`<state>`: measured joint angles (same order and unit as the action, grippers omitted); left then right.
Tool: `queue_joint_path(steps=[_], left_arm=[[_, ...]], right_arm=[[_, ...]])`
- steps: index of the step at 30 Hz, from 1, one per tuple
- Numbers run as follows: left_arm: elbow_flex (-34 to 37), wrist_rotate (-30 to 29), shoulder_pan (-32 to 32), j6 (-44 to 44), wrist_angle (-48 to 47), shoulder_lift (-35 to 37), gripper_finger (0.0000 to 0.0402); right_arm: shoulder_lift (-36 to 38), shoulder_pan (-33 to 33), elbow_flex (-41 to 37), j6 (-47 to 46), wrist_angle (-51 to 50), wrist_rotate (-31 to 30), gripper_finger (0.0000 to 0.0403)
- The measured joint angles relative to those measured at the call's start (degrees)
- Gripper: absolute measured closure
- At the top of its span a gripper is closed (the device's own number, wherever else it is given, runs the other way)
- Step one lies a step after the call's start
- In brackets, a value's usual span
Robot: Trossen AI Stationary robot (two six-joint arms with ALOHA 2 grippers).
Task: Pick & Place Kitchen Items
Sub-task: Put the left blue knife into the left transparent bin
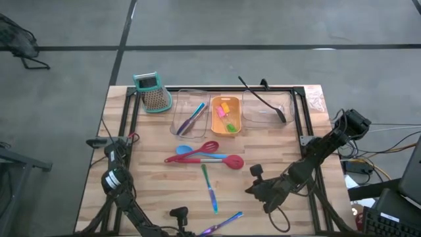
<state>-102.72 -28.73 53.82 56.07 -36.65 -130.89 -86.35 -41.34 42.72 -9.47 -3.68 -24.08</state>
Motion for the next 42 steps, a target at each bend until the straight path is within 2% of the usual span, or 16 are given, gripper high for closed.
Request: queue_joint_path(steps=[6, 11, 22, 30, 33, 35, 39, 42], left_arm=[[-0.13, -0.34, -0.2, 0.11, -0.54, 0.12, 0.0395], [-0.68, -4.7, -0.76, -0.47, -0.81, 7.0, 0.04], [-0.22, -4.01, -0.41, 0.28, -2.33, 9.21, 0.0396], [3.34, -4.74, -1.01, 6.47, 6.63, 8.18, 0.0357], [5.43, -7.2, -1.49, 5.32, 10.12, 6.83, 0.0333], [6.88, -6.59, -1.72, 4.24, 12.88, 6.19, 0.0322], [9.86, -6.94, -1.88, 7.08, 14.19, 5.15, 0.0318], [11.7, -7.76, -1.88, 5.62, 19.69, 5.16, 0.0317]], right_arm=[[0.0, 0.0, 0.0, 0.0, 0.23, -0.01, 0.0394], [0.0, 0.0, 0.0, 0.0, 0.26, 0.0, 0.0394], [0.0, 0.0, -0.85, -0.63, 0.48, 0.02, 0.0394], [0.0, 0.0, -1.25, -0.87, 1.73, 0.02, 0.0394], [0.0, 0.0, -1.27, -0.78, 1.93, 0.02, 0.0394], [0.0, 0.0, -1.27, -0.61, 2.3, 0.02, 0.0394], [0.0, 0.0, -1.27, -0.61, 2.47, 0.02, 0.0394], [0.0, 0.0, -1.29, -0.61, 2.49, 0.01, 0.0394]])
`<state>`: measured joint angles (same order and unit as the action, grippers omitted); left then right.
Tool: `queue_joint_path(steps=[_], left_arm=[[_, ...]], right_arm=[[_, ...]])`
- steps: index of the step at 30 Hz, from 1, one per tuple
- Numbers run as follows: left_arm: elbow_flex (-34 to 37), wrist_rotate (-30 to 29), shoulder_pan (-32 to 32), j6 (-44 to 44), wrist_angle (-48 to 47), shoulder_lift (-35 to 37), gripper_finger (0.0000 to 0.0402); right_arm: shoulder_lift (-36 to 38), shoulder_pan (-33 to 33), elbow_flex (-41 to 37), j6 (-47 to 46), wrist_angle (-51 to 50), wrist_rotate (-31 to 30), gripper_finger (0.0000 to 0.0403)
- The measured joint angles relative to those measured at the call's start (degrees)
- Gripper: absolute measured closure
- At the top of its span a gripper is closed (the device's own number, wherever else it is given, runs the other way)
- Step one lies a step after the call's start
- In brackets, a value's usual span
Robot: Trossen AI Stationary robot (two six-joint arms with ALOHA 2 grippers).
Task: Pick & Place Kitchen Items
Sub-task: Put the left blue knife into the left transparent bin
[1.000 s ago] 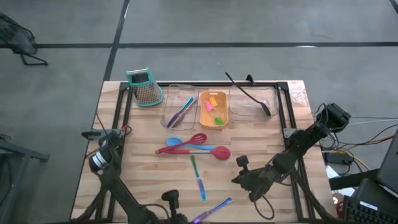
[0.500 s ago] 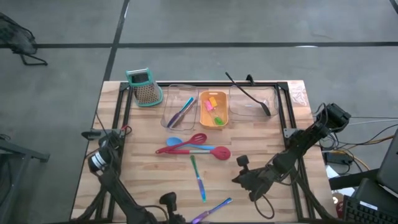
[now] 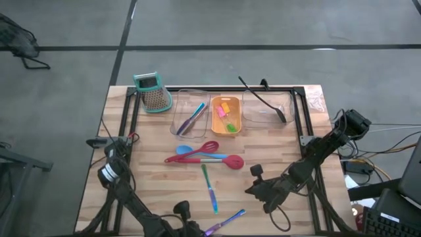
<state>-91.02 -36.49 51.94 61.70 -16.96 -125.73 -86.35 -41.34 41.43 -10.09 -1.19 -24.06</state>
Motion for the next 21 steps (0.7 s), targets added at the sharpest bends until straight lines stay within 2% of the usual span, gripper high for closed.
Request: queue_joint_path(steps=[5, 9, 13, 21], left_arm=[[4.89, 1.73, -0.48, -2.08, 8.02, -0.36, 0.0322], [8.37, 2.38, -0.7, 0.34, 11.98, -0.63, 0.0339], [9.48, 4.81, -0.75, 0.95, 12.21, -0.35, 0.0361], [6.68, 13.62, -0.09, -0.01, 8.02, -0.26, 0.0397]], right_arm=[[0.0, 0.0, -0.02, 0.2, 0.11, -0.01, 0.0394], [0.0, 0.0, -0.08, 0.22, 0.2, -0.01, 0.0394], [0.0, 0.0, -0.2, 0.2, 0.29, -0.01, 0.0394], [0.0, 0.15, -0.2, 0.2, 0.29, -0.01, 0.0394]])
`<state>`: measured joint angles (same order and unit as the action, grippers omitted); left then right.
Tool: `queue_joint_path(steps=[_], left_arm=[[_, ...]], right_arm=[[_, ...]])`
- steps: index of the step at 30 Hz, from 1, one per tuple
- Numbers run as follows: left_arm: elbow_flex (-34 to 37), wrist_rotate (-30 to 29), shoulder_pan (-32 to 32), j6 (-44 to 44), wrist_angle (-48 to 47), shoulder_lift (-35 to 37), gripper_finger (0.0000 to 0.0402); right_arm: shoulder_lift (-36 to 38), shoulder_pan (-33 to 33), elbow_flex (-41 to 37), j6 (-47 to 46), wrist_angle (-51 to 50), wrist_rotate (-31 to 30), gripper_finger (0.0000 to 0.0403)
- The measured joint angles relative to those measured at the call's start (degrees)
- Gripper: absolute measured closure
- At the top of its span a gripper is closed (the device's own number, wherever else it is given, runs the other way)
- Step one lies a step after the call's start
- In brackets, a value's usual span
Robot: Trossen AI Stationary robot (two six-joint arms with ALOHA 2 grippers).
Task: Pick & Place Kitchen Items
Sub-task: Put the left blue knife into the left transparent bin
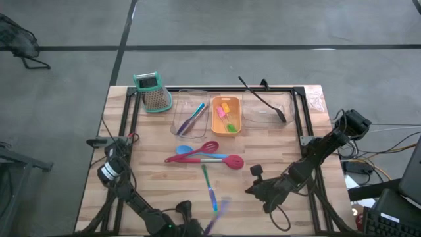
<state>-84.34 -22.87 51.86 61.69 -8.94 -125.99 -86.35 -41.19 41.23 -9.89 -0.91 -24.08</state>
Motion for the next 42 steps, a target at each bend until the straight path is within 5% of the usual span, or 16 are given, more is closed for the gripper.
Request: queue_joint_path(steps=[4, 8, 16, 22, 29, 42], left_arm=[[-0.7, 8.16, 0.99, 1.03, -0.79, -0.54, 0.0394], [-1.38, 3.83, 1.07, 2.31, -2.12, -0.5, 0.0391], [-4.38, 7.12, 1.48, 3.98, -4.85, -0.02, 0.0398], [-9.44, -0.94, 2.58, 8.51, -26.65, 2.26, 0.0398], [-13.36, 0.4, 5.59, 32.84, -65.58, 2.65, 0.0399], [-6.27, 4.95, 6.68, 48.72, -71.77, 4.06, 0.0302]], right_arm=[[0.0, -0.01, 0.0, 0.0, -0.02, 0.0, 0.0394], [0.0, -0.01, 0.0, 0.0, -0.02, -0.02, 0.0394], [0.0, 0.15, -0.2, -0.23, -0.02, -0.02, 0.0394], [0.0, 0.22, -0.22, -0.17, 0.26, -0.02, 0.0394], [0.0, 0.22, -0.22, -0.12, 0.29, 0.0, 0.0394], [0.0, 0.22, -0.22, 0.0, 0.9, 0.0, 0.0394]])
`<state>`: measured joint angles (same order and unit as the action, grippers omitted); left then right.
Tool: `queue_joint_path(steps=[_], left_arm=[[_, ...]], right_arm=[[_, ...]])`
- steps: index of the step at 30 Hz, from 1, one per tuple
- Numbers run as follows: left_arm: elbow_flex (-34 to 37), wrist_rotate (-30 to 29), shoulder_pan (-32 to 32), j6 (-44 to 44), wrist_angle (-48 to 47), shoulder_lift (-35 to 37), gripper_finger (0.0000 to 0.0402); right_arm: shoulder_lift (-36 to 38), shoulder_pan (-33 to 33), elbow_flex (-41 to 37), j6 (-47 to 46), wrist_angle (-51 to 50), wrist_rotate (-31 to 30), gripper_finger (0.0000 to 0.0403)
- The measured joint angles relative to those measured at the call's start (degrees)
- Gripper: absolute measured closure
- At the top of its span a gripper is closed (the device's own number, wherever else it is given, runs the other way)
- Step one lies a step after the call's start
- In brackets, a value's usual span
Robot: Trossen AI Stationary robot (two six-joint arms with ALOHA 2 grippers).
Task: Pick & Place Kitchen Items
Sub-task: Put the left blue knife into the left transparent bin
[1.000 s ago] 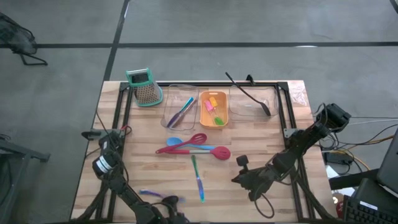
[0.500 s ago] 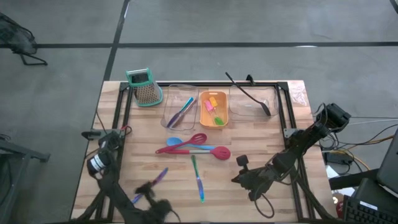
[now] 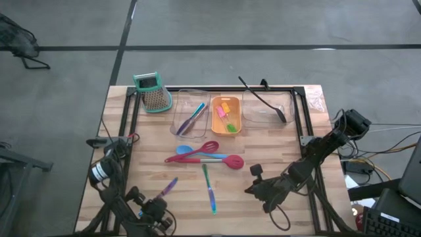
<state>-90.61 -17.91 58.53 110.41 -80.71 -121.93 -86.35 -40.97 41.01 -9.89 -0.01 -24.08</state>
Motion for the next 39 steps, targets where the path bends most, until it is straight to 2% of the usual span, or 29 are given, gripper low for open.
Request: queue_joint_path(steps=[5, 8, 10, 13, 17, 25, 30, 33, 37, 39], left_arm=[[1.38, 1.88, 0.67, 3.2, -2.64, 0.39, 0.0299], [4.69, 10.2, 0.72, 7.02, -2.68, 0.48, 0.0324], [6.99, 12.15, 0.9, 7.17, 0.27, 0.44, 0.0343], [8.92, 11.04, 0.95, 6.64, 4.68, 0.84, 0.0369], [8.54, 9.43, 1.01, 6.34, 5.82, 0.72, 0.0393], [3.6, 1.43, 0.89, 6.95, 11.64, 0.45, 0.0387], [3.15, -1.94, 0.73, 5.07, 15.88, 0.42, 0.0395], [2.94, -3.15, 0.73, 4.19, 14.33, 0.36, 0.0396], [1.87, -2.6, 0.41, 4.81, 5.66, 0.14, 0.0392], [1.6, -4.18, 0.26, 5.32, 1.65, 0.16, 0.0393]], right_arm=[[0.0, 0.0, -0.01, 0.33, 0.16, -0.01, 0.0394], [0.0, 0.0, -0.01, 0.44, 0.29, 0.0, 0.0394], [0.0, 0.0, 0.0, 0.55, 0.38, 0.0, 0.0394], [0.0, 0.0, 0.0, 0.63, 0.37, 0.0, 0.0394], [0.0, 0.0, -0.02, 0.68, 0.46, 0.01, 0.0394], [0.0, 0.02, -0.04, 0.85, 0.79, 0.0, 0.0394], [0.0, 0.02, -0.17, 0.87, 0.8, 0.0, 0.0394], [0.0, 0.0, -0.33, 0.87, 0.76, 0.0, 0.0394], [0.0, 0.0, -0.33, 0.87, 0.76, 0.0, 0.0394], [0.0, 0.0, -0.33, 0.87, 0.77, 0.0, 0.0394]])
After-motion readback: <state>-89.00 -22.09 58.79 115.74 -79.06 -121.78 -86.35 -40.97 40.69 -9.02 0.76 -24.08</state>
